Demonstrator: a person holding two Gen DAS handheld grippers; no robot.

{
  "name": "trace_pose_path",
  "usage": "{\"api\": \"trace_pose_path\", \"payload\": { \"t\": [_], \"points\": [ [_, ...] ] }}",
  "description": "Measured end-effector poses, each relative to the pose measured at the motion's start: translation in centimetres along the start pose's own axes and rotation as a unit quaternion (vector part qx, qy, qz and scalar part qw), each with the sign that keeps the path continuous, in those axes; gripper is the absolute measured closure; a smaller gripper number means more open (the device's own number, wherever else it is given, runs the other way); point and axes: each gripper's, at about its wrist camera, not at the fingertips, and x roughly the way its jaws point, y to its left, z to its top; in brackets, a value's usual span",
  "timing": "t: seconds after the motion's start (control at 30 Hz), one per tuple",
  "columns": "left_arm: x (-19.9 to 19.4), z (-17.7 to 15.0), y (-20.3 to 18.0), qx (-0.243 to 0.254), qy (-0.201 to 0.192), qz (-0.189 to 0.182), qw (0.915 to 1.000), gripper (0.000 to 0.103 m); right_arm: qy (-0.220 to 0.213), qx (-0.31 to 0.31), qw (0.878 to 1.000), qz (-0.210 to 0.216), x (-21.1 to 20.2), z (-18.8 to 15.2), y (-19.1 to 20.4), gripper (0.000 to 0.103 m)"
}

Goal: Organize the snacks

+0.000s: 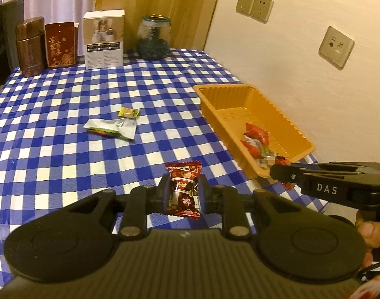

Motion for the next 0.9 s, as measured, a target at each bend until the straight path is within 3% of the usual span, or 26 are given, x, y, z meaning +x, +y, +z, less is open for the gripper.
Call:
{"api": "trace_pose_path", "payload": {
  "t": [0.9],
  "points": [
    [2.6,2.4,-4.9,0.034,0.002,-0.041,0.9986,0.083,-0.019,0.038,0.998,-0.038,-1.8,0.9,-5.3,0.082]
  ]
}}
